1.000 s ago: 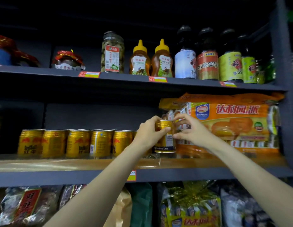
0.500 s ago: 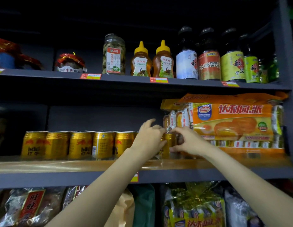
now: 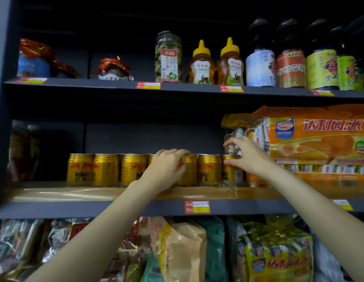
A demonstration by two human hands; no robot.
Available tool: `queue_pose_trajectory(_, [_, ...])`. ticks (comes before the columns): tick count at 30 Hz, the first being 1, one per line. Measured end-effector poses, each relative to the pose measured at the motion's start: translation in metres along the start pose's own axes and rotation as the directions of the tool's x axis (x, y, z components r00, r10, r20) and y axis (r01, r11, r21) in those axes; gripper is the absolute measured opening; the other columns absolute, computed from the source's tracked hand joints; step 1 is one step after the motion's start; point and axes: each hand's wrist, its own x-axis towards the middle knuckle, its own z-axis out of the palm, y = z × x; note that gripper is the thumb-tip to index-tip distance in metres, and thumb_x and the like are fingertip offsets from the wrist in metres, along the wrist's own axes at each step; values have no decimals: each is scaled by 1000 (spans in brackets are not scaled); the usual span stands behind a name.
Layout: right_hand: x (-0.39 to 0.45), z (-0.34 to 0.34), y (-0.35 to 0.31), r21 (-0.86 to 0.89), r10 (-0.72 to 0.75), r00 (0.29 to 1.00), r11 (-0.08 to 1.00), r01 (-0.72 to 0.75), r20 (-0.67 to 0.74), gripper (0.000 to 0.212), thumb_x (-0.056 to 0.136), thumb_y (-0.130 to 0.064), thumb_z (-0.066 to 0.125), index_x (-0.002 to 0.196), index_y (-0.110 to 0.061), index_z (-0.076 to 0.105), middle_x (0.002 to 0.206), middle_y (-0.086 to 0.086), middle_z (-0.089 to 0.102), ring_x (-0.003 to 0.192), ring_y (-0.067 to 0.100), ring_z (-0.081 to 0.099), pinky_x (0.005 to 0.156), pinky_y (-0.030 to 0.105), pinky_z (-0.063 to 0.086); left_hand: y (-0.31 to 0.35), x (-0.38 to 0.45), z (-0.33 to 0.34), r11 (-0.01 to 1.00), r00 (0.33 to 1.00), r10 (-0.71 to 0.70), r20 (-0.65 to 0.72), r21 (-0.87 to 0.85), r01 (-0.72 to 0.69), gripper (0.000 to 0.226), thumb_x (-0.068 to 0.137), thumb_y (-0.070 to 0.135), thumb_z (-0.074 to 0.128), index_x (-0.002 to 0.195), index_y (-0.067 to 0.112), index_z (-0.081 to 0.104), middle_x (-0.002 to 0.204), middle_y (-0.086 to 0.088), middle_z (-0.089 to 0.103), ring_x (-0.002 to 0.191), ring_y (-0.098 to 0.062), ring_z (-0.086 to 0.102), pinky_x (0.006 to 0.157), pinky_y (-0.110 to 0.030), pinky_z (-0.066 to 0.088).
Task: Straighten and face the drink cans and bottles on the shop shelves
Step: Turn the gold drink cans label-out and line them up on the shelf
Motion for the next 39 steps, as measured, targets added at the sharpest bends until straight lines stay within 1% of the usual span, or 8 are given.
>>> queue_pose_trajectory(6, [13, 24, -72, 144, -149, 988, 978, 153, -39, 40, 86, -31, 67, 122, -23, 55, 127, 1, 50, 123, 17, 45, 98, 26, 34, -66, -26, -29, 984, 990, -94, -103, 140, 108, 43, 96, 28, 43, 139, 26, 38, 140, 2, 46, 135, -16, 31, 115, -37, 6])
queue_pose_trajectory(9, [22, 44, -119, 159, -224, 973, 964, 214, 51, 43, 85, -33, 67, 125, -25, 53, 131, 1, 46, 126, 16, 41, 96, 23, 30, -119, -49, -55, 935, 950, -290, -113, 178, 307, 53, 93, 37, 49, 142, 24, 33, 146, -4, 38, 137, -27, 27, 113, -43, 13])
queue_pose_trajectory(13, [31, 75, -170, 149, -234, 961, 966, 213, 145, 50, 87, -31, 66, 132, -25, 46, 139, 3, 41, 131, 20, 37, 102, 30, 31, -166, -65, -81, 765, 807, -569, 157, -258, 590, 90, 80, 49, 64, 148, 16, 16, 151, -15, 21, 138, -35, 23, 112, -46, 26])
queue_pose_trajectory(18, [32, 101, -191, 33, -185, 969, 983, 182, 164, 49, 88, -28, 64, 133, -24, 45, 139, 4, 41, 131, 23, 37, 109, 42, 32, -198, -63, -88, 602, 761, -611, 218, -497, 626, 70, 76, 31, 75, 134, 9, 42, 131, -13, 51, 114, -28, 52, 93, -38, 46])
queue_pose_trajectory(22, [29, 93, -182, 194, -197, 980, 963, 188, 30, 41, 87, -24, 66, 126, -22, 52, 131, 1, 50, 125, 15, 43, 101, 28, 35, -201, -66, -90, 694, 801, -597, 43, -472, 543, 60, 74, 26, 77, 125, 10, 50, 120, -13, 57, 109, -29, 55, 89, -37, 48])
queue_pose_trajectory(27, [26, 69, -183, 431, -218, 976, 882, 190, 16, 48, 83, -24, 71, 126, -25, 50, 126, -4, 52, 116, 10, 53, 99, 29, 46, -161, -48, -119, 838, 868, -407, -285, -496, 230, 55, 77, 27, 75, 125, 15, 52, 121, -7, 57, 113, -24, 53, 92, -30, 43])
queue_pose_trajectory(34, [6, 24, -155, 715, -139, 989, 697, 56, 59, 87, 75, -20, 75, 144, -37, 24, 125, -3, 53, 102, 16, 66, 93, 36, 52, -63, -7, -115, 535, 948, -307, -80, -839, 102, 55, 77, 33, 73, 126, 17, 52, 117, -3, 60, 107, -16, 59, 89, -34, 52])
queue_pose_trajectory(39, [-18, -16, -97, 815, -22, 999, 579, -16, 35, 72, 74, -13, 72, 134, -35, 39, 117, 3, 61, 107, 18, 62, 83, 28, 52, 7, 21, -70, 337, 971, -236, 30, -935, 110, 51, 76, 29, 75, 120, 14, 55, 116, -8, 62, 104, -19, 61, 82, -29, 54])
